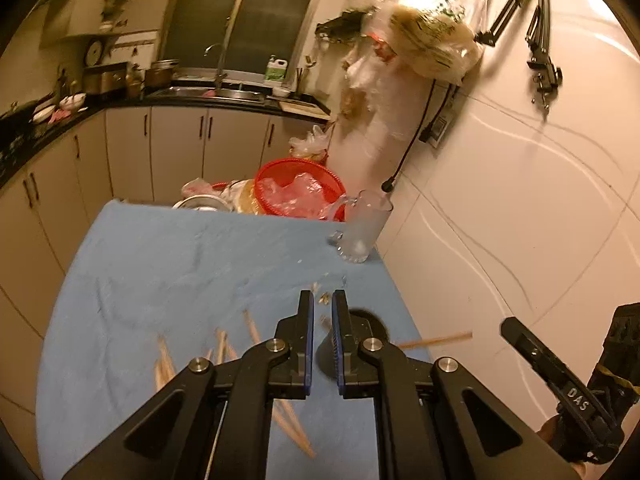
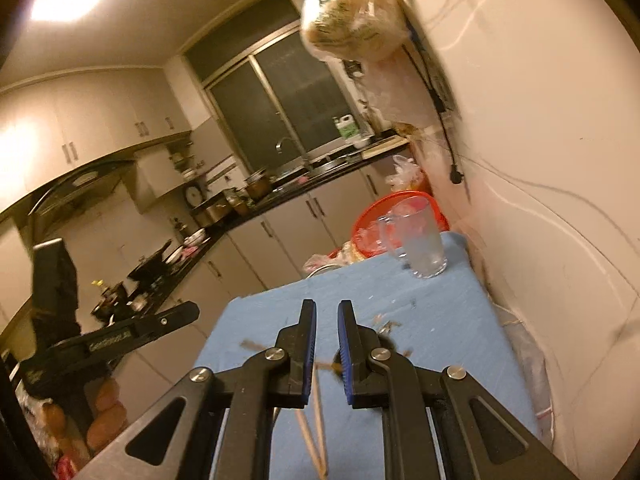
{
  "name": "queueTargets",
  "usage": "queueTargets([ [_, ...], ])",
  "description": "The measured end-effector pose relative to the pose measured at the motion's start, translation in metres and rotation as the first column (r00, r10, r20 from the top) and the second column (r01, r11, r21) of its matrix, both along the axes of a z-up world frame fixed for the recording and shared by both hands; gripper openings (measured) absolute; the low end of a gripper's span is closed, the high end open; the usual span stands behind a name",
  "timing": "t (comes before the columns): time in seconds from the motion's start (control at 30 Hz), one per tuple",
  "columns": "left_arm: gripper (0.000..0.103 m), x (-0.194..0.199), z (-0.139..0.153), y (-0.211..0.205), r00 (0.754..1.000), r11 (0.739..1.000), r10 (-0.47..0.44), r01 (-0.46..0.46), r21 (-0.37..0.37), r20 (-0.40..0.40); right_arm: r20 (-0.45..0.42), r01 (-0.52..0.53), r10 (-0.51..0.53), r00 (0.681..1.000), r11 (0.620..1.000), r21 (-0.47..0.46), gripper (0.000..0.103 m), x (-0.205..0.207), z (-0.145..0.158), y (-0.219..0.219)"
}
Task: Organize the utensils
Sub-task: 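Move the left gripper back to the remaining chopsticks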
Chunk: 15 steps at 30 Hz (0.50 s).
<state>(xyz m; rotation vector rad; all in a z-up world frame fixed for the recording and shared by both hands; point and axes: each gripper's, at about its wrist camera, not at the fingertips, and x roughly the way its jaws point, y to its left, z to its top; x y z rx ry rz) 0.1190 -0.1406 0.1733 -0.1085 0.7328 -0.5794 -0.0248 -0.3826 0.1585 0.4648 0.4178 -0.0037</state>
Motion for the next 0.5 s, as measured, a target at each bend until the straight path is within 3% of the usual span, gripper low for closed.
queueTargets([
  [0.13,0.008,-0.02,-0.009,0.045,0.998,0.999,0.053,-0.053,0.006,-0.015,0.017,-0.054,0.054,0.998,0.998,-0.014,0.015,-0.036,-0.002,0.031],
  [0.27,0.008,-0.028,-0.036,0.083,0.992,0.995,0.095,-0.092,0.036,-0.08,-0.026,-0.135,0.134,0.991,0.99,-0.029,0.031,-0.048,-0.014,0.067],
  [0.5,0.008,-0.006,-0.101,0.136,0.96,0.984,0.175,-0.168,0.052,-0.216,-0.199,-0.286,0.274,0.941,0.958,-0.03,0.031,-0.003,-0.056,0.134],
])
